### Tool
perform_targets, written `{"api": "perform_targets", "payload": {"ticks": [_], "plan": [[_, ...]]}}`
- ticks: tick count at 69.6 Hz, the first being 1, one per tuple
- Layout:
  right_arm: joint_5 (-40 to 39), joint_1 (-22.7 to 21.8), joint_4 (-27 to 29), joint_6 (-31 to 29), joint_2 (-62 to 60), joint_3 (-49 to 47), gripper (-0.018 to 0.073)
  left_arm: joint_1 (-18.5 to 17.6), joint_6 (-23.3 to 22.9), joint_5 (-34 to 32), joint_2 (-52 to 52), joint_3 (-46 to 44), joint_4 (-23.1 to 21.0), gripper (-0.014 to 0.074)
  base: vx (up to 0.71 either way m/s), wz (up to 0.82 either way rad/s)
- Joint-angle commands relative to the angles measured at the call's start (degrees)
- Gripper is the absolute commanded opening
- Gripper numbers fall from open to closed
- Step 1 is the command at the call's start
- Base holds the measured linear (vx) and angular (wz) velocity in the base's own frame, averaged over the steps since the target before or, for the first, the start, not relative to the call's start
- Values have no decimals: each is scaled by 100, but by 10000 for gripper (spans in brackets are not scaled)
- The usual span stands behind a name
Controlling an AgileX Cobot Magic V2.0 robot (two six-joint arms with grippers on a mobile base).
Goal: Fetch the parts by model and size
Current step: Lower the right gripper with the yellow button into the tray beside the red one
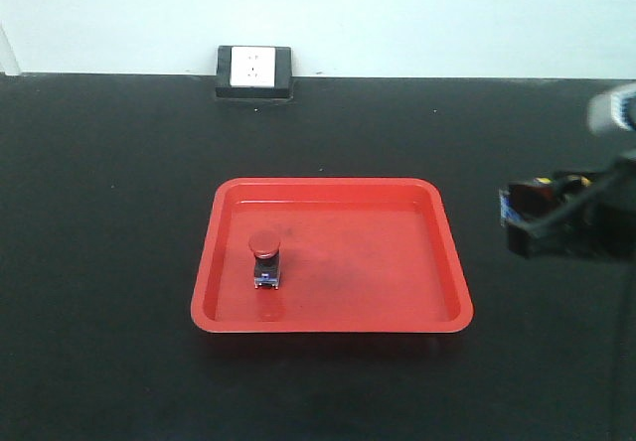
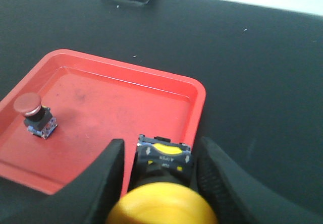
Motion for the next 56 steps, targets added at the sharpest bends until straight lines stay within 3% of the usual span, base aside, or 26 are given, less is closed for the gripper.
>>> {"api": "perform_targets", "payload": {"ticks": [1, 9, 15, 23, 33, 56], "plan": [[-370, 132, 75, -117, 500, -599, -2, -6, 0, -383, 86, -124, -15, -3, 0, 0], [-283, 629, -169, -49, 1159, -1076, -2, -6, 0, -383, 86, -124, -15, -3, 0, 0], [-126, 871, -364, 532, 1677, -1444, -2, -6, 0, -383, 86, -124, -15, -3, 0, 0], [381, 933, -636, 1434, 2329, -1981, -2, -6, 0, -383, 86, -124, -15, -3, 0, 0], [1296, 936, -1038, 2130, 3088, -2753, -2, -6, 0, -383, 86, -124, -15, -3, 0, 0], [2624, 947, -1063, 2237, 4549, -4347, -2, -6, 0, -383, 86, -124, -15, -3, 0, 0]]}}
